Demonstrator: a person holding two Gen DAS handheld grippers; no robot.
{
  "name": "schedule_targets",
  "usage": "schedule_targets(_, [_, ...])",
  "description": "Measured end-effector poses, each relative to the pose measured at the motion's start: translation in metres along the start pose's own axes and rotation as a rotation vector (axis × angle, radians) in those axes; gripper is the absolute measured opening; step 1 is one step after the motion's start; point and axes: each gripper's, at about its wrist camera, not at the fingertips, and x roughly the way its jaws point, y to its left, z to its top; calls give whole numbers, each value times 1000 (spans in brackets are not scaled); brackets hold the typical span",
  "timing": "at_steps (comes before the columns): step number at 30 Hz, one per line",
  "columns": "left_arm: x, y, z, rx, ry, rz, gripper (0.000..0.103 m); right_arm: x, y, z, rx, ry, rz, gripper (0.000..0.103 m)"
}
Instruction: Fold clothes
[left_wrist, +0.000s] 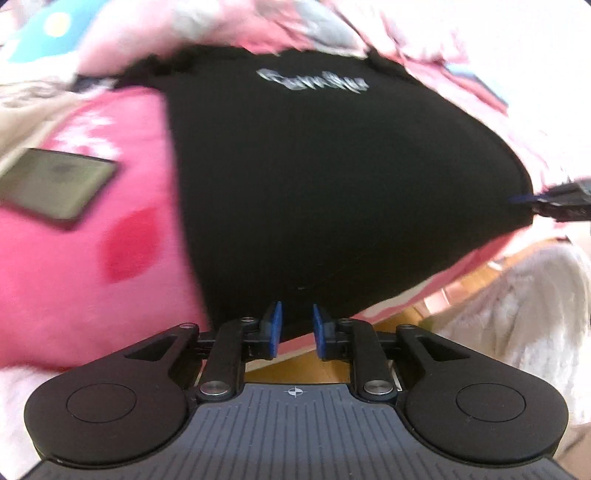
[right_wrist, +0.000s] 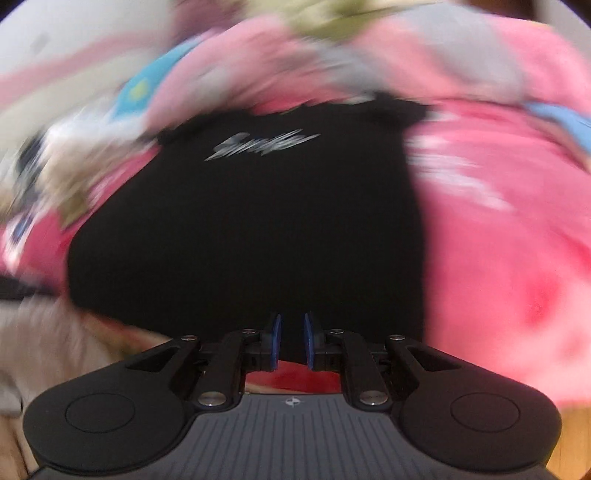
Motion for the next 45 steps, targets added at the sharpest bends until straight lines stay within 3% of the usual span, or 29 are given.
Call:
schedule_targets(3, [28, 10, -1, -11, 63, 10, 19, 31, -11, 2, -125, 116, -46, 13])
schedule_targets(5, [37, 23, -2, -45, 85, 6, 19, 38, -42, -5, -102, 202, -52, 12])
schedule_targets(9, [43, 40, -6, -84, 140, 38, 19, 29, -110, -23, -49, 348, -295, 14])
schedule_targets(12, [30, 45, -9, -83, 155, 19, 19, -8, -119, -16, 0, 300, -337, 14])
schedule_targets(17, [1, 43, -8, -48, 112, -17, 19, -46, -56, 14, -239, 96, -143, 14])
schedule_targets(19, [-2, 42, -5, -39, 78, -14, 20, -33, -44, 22, -321, 98, -122, 14])
schedule_targets(21, [3, 43, -1, -54, 71, -3, 20, -15, -56, 23, -348, 151, -164, 13])
schedule_targets(23, [7, 41, -3, -66, 79, 7, 20, -17, -82, 18, -275, 149, -130, 11])
schedule_targets(27, [-5, 37, -17, -69, 97, 6, 20, -44, -114, 0, -127, 160, -242, 14])
schedule_targets(29, [-16, 38, -13, -81, 97, -13, 20, -58, -124, -9, -73, 159, -259, 14])
schedule_targets(33, [-32, 27, 24, -94, 43, -63, 20, -80, -131, -2, 10, 9, -225, 15])
schedule_targets(35, [-31, 17, 51, -85, 3, -83, 22, -72, -137, 22, 78, -79, -173, 21])
schedule_targets(36, [-25, 14, 67, -75, -25, -97, 25, -67, -140, 34, 112, -123, -147, 33])
schedule_targets(38, [-8, 6, 94, -72, -75, -121, 28, -45, -148, 68, 176, -185, -94, 43])
schedule_targets(41, [30, -14, 126, -90, -113, -149, 28, -2, -174, 109, 284, -253, -18, 43])
schedule_targets(45, [71, -21, 151, -84, -154, -170, 28, 69, -231, 156, 537, -240, 20, 43])
